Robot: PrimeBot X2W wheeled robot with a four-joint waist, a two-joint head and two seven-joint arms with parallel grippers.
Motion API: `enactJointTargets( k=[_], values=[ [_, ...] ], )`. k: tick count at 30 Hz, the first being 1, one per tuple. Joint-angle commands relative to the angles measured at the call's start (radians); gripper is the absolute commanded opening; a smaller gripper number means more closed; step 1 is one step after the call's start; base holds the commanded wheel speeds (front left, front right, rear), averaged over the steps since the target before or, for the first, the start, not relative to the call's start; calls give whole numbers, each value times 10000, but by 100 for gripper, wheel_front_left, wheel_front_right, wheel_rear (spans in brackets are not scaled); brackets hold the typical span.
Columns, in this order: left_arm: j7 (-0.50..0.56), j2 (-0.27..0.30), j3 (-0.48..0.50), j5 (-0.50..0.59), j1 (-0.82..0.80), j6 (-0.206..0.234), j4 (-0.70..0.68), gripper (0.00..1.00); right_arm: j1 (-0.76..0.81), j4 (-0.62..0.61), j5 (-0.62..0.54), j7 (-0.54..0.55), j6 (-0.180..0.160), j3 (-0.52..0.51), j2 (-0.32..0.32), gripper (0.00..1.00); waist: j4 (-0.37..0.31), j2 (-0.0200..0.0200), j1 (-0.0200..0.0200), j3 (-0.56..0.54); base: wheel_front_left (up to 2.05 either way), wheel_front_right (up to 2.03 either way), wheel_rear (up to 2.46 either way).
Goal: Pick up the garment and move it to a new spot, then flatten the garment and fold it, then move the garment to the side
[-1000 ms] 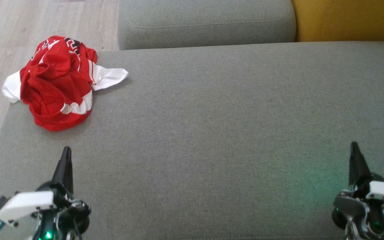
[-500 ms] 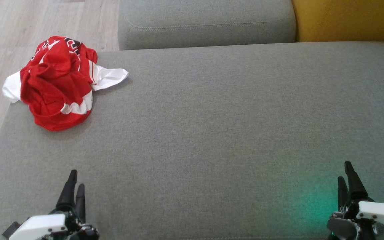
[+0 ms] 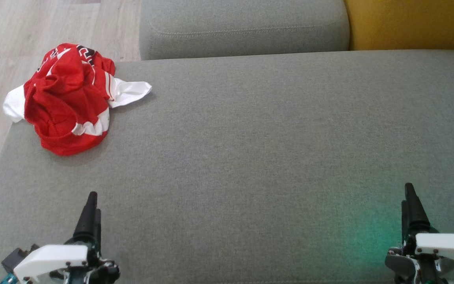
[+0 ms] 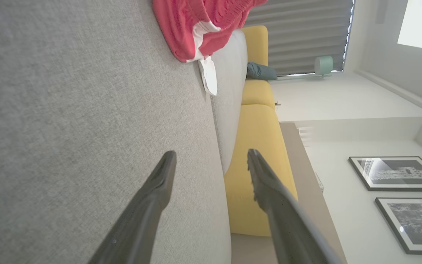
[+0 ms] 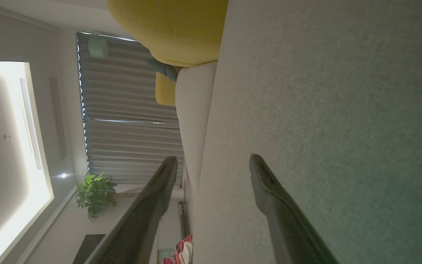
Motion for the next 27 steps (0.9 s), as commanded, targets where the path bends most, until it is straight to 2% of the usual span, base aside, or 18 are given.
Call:
enactJointTargets(
  k=[1,27],
  values=[
    [-140,99,1,231,-439,83,-439,100,-371,-426,-286,-121,17,84,-34,100,0,0,0,4,0,0,0],
    [-871,133,-893,4452,-380,561,-856,100,-378,-1166,-4234,-859,32,903,-52,100,8,0,0,6,0,0,0]
  ],
)
